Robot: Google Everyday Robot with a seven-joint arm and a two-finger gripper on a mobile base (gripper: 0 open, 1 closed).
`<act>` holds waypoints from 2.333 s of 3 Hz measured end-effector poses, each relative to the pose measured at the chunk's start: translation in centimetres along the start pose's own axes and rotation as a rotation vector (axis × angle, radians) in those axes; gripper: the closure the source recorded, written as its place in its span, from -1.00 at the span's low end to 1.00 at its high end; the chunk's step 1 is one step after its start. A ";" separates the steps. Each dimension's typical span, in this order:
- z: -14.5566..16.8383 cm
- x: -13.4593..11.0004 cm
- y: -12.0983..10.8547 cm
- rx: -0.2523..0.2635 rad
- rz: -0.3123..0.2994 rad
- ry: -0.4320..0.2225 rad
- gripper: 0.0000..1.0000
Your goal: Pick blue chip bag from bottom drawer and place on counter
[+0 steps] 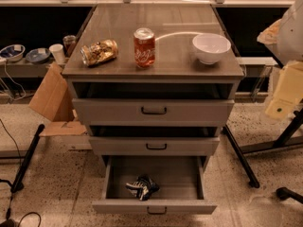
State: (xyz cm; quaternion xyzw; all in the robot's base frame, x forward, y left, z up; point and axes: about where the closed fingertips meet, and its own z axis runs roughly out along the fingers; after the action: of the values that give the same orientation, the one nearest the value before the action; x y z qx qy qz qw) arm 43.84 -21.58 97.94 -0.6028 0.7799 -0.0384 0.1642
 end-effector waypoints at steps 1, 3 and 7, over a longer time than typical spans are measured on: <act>-0.1 -0.1 0.0 0.003 -0.002 -0.002 -1.00; 6.1 -4.5 1.8 -0.022 -0.276 -0.011 -1.00; 33.4 -4.3 9.8 -0.202 -0.749 0.034 -1.00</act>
Offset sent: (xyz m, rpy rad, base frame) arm 0.0082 0.0516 -0.0372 -0.0501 -0.0299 0.2468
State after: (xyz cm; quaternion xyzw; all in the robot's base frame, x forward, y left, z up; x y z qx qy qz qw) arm 45.81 -10.25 64.78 -0.8582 0.5082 -0.0288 0.0657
